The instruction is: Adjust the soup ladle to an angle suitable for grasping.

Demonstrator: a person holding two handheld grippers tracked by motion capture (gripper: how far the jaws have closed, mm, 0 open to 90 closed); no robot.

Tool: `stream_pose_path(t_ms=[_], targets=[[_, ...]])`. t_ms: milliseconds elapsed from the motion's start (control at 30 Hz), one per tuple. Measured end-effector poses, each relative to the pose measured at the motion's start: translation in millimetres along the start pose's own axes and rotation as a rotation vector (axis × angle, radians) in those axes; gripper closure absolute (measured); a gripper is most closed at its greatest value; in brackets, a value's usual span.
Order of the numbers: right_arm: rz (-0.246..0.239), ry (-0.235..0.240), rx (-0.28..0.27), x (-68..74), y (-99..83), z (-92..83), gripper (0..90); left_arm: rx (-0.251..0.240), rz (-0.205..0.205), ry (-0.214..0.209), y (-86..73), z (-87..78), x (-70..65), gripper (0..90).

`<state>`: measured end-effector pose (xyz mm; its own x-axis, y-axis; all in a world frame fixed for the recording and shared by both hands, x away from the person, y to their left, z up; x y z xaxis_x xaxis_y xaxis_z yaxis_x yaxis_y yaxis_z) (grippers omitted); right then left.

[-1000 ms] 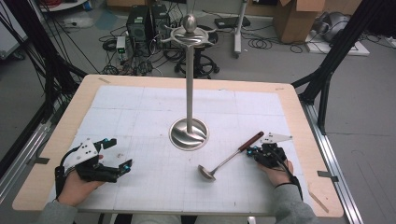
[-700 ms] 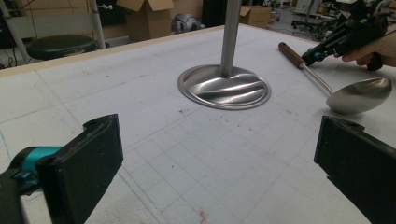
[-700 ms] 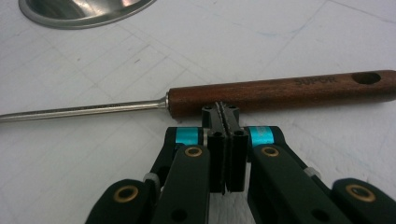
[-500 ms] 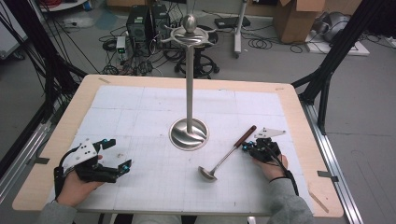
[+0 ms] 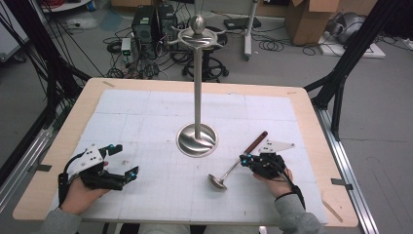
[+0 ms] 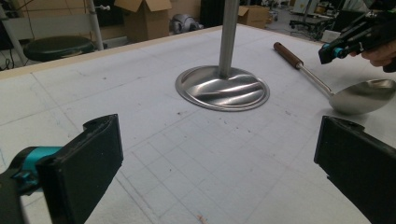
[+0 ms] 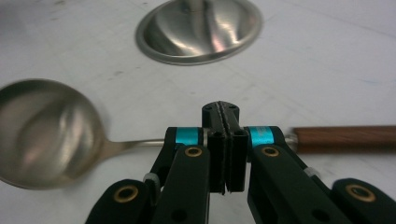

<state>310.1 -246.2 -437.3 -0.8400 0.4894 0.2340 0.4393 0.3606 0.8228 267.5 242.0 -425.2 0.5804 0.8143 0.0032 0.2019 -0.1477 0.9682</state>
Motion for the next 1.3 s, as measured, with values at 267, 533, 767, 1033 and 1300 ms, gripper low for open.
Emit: stream_pose_path(t_ms=[267, 533, 767, 1033, 1300], targets=[[-0.038, 0.066, 0.048, 13.4, 10.0, 28.6, 90.0, -0.026, -0.008, 0.017, 2.9, -3.3, 1.9, 1.8], [-0.045, 0.081, 0.112, 18.1, 12.8, 46.9, 90.0, -0.012, 0.002, 0.009, 1.8, -2.1, 0.9, 1.8], [-0.049, 0.082, 0.158, 20.5, 11.3, 53.5, 90.0, -0.012, 0.002, 0.009, 1.9, -2.3, 1.0, 1.8], [-0.071, 0.065, 0.187, 23.2, 8.9, 54.1, 90.0, -0.010, 0.001, 0.008, 1.7, -2.2, 0.8, 1.8], [-0.062, 0.071, 0.183, 24.7, 5.3, 49.1, 90.0, -0.006, 0.001, 0.007, 1.5, -2.1, 0.6, 1.8]])
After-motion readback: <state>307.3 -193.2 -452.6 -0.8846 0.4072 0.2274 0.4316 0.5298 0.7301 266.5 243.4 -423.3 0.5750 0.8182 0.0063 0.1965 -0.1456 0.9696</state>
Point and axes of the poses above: each handheld gripper's, and its own axes: z roughly forward along the jaws, y roughly out of its top, x roughly to its left, the point moved 1 cm from there along z, roughly forward along the jaws, and after that the axes turned 12 degrees about y, right-handed, at the moved point
